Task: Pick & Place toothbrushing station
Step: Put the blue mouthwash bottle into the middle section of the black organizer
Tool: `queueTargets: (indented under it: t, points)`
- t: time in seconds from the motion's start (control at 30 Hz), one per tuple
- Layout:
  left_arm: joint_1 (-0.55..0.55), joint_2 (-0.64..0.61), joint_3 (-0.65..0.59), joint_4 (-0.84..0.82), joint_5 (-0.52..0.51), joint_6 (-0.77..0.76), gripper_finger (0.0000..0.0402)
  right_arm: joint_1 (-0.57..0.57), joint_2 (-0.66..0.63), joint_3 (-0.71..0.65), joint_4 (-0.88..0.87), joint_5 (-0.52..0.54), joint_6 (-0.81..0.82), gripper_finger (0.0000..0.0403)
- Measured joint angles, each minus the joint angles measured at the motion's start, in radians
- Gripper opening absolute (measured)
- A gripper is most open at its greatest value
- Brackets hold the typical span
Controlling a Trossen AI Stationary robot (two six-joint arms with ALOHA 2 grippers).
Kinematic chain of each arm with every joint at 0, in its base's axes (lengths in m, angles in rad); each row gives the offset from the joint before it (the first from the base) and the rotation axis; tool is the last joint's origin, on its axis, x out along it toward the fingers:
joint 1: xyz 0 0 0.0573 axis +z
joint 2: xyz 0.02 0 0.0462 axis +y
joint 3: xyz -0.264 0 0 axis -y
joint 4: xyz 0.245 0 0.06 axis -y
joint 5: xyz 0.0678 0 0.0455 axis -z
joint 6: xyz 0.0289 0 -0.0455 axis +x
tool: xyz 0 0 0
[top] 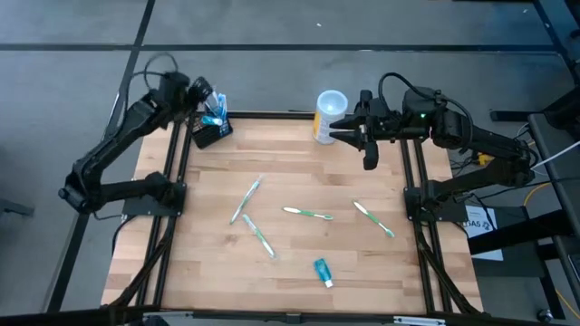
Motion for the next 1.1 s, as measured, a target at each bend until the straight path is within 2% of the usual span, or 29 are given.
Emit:
queueTargets:
  t: [0.07,0.13,0.27,0.37,0.43,0.6,0.77,0.87,0.93,1.1]
  points:
    - [0.051,0.011,0.0,0.152,0.101,0.186,0.0138,-0.002,0.0,0.0,-0.009,0.0,0.004,0.011]
    - [0.099,0.015,0.004,0.253,0.249,0.399,0.0138,-0.003,0.0,0.0,-0.026,-0.001,0.017,0.011]
    - [0.146,0.018,0.057,0.178,0.443,0.736,0.0134,-0.003,-0.004,0.0,-0.061,0.0,0.048,0.011]
    - [0.143,0.017,0.097,0.126,0.521,0.956,0.013,-0.003,-0.004,0.0,-0.069,0.014,0.068,0.011]
    - [0.125,0.017,0.15,0.062,0.531,1.08,0.0129,-0.001,-0.004,0.0,-0.069,0.024,0.079,0.011]
    - [0.016,0.056,0.298,-0.298,0.445,1.417,0.0127,0.005,-0.004,0.0,-0.069,0.035,0.102,0.011]
    - [-0.134,0.084,0.373,-0.558,0.227,1.644,0.0127,0.005,-0.004,0.0,-0.069,0.058,0.115,0.011]
    - [-0.225,0.102,0.374,-0.647,0.074,1.765,0.0127,0.007,-0.004,0.0,-0.07,0.074,0.127,0.011]
    - [-0.282,0.128,0.375,-0.694,0.015,1.836,0.0127,0.013,-0.004,0.0,-0.069,0.087,0.13,0.011]
    - [-0.369,0.2,0.375,-0.65,-0.006,1.902,0.0132,0.04,-0.005,0.0,-0.069,0.146,0.132,0.011]
